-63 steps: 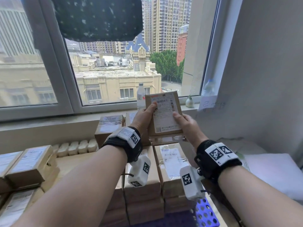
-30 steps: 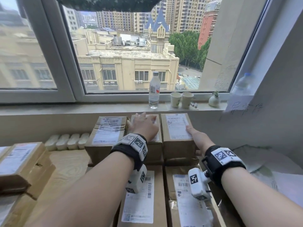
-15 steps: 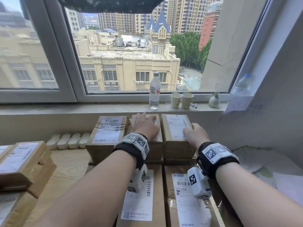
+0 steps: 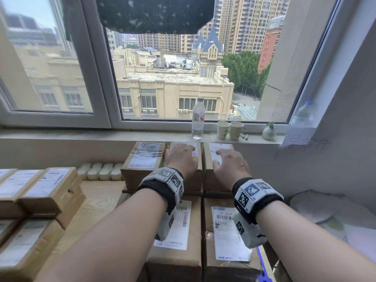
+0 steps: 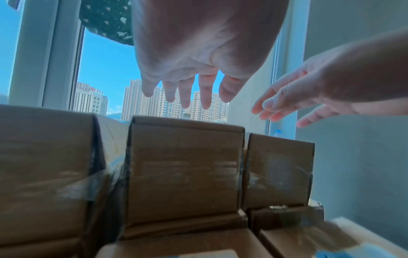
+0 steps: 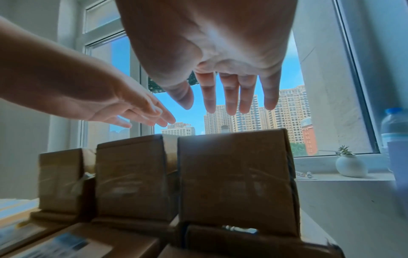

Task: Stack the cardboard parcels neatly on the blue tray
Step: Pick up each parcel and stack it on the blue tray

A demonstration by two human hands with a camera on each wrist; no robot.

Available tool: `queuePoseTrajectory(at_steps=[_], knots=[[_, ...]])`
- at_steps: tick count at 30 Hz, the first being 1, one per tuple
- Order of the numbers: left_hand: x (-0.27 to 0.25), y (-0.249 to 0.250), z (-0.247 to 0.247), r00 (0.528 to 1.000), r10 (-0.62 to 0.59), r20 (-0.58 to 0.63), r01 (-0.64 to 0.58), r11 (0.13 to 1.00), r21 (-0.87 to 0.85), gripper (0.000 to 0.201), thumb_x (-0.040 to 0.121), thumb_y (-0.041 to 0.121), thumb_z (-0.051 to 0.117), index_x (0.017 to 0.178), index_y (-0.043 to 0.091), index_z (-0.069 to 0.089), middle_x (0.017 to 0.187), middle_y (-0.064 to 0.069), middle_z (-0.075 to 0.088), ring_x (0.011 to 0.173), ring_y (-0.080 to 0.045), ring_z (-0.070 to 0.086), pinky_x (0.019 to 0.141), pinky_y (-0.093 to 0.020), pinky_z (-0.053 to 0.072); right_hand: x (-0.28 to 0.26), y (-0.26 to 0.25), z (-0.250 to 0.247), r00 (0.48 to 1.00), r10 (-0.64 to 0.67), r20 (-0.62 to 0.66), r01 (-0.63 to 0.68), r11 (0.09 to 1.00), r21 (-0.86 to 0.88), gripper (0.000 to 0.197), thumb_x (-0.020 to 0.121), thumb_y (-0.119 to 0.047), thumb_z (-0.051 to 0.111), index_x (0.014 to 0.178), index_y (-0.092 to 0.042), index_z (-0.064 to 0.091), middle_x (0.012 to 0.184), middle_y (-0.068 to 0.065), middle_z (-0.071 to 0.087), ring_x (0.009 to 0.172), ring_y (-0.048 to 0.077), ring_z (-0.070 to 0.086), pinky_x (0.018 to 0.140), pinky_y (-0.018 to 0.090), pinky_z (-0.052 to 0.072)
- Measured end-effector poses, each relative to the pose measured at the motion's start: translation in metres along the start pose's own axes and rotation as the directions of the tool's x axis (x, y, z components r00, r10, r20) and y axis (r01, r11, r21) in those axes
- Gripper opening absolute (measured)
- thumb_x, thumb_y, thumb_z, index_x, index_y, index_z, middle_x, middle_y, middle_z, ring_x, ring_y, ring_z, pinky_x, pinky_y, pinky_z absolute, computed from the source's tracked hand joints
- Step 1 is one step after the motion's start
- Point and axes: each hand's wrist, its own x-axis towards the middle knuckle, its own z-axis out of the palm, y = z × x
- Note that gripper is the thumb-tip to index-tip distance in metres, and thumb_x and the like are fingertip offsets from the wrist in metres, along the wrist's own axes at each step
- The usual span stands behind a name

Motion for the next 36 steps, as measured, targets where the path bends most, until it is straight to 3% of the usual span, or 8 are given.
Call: queuePoseTrajectory(at_steps=[6,18,22,30,36], knots=[[-0.04,-0.017,0.001,0.997,-0.022,-0.074,0.019,0.999,-0.04,0.043,0.097,0.025,0.046,0.14,0.022,0.046,0.161,-0.001,0.021,0.147,-0.022,0.022,0.12,-0.047,0.018,-0.03,-0.01,0.008,0.991,-0.132,0.007,0.131,0.991,0.038,0.038,0.096,-0.027,0.047,0.131,-0.017,0.057,0.135,0.004,0.055,0.127,0.023,0.045,0.108,0.04,0.037],[-0.108,-0.074,-0.021,0.968,-0.159,-0.194,0.152,0.987,-0.048,0.038,0.097,0.031,0.045,0.13,0.016,0.054,0.135,-0.005,0.051,0.126,-0.025,0.045,0.11,-0.042,0.033,-0.073,-0.064,0.029,0.942,-0.334,0.031,0.334,0.942,0.019,0.035,0.095,-0.027,0.05,0.128,-0.017,0.058,0.132,0.003,0.056,0.124,0.021,0.047,0.109,0.036,0.037],[-0.129,-0.103,-0.034,0.961,-0.205,-0.184,0.197,0.979,-0.061,0.042,0.099,0.032,0.044,0.137,0.016,0.05,0.143,-0.005,0.047,0.132,-0.023,0.041,0.113,-0.039,0.031,-0.085,-0.098,0.039,0.927,-0.372,0.054,0.371,0.928,0.032,0.037,0.095,-0.027,0.05,0.13,-0.018,0.058,0.132,0.003,0.056,0.125,0.022,0.047,0.108,0.037,0.037],[-0.181,-0.184,-0.071,0.953,-0.269,-0.142,0.262,0.963,-0.065,0.039,0.098,0.028,0.044,0.135,0.017,0.051,0.141,-0.006,0.048,0.13,-0.025,0.044,0.108,-0.04,0.037,-0.12,-0.186,0.078,0.906,-0.411,0.104,0.409,0.911,0.046,0.035,0.092,-0.025,0.052,0.125,-0.018,0.061,0.129,0.003,0.057,0.121,0.024,0.05,0.103,0.037,0.041],[-0.228,-0.263,-0.105,0.927,-0.341,-0.155,0.34,0.94,-0.037,0.04,0.098,0.029,0.044,0.136,0.019,0.05,0.141,-0.006,0.049,0.131,-0.025,0.042,0.109,-0.04,0.036,-0.154,-0.269,0.115,0.874,-0.456,0.17,0.453,0.89,0.056,0.04,0.093,-0.025,0.049,0.132,-0.019,0.056,0.138,0.002,0.052,0.127,0.022,0.045,0.104,0.035,0.036]])
